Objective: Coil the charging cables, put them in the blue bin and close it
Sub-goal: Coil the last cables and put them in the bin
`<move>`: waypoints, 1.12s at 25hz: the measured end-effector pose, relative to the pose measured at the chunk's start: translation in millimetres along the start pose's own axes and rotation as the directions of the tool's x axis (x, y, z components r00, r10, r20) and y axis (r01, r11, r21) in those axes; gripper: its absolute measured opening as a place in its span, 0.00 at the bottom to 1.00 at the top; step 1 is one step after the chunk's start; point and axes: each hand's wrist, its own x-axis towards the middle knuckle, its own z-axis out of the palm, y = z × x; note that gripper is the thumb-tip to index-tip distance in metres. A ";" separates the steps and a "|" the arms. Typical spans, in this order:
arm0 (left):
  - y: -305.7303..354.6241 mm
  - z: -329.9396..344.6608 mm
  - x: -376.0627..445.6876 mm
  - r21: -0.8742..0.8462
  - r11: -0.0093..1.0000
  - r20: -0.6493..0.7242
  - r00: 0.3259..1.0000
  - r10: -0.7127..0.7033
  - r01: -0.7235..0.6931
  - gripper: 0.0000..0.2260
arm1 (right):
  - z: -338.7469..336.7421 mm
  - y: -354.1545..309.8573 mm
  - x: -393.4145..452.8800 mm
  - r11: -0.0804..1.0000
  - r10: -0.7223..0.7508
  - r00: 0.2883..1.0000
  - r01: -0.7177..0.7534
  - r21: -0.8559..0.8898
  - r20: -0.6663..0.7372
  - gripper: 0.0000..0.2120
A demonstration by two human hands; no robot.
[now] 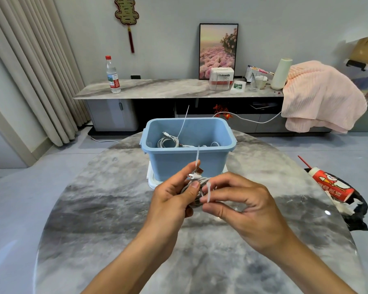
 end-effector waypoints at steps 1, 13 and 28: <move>0.5 0.8 -0.4 0.000 1.000 -0.005 1.000 0.005 -0.005 0.16 | 2.0 -3.2 0.4 0.988 0.069 0.997 -0.065 0.138 -0.029 0.05; -0.8 -0.3 2.6 0.027 0.999 -0.058 0.997 0.047 -0.046 0.15 | 7.3 -25.5 3.2 0.650 0.467 0.881 -0.280 0.707 -0.080 0.07; 1.0 -1.1 2.4 0.053 0.996 -0.047 0.997 0.068 -0.066 0.16 | 9.8 -20.6 1.5 0.679 0.454 0.889 -0.297 0.672 -0.066 0.12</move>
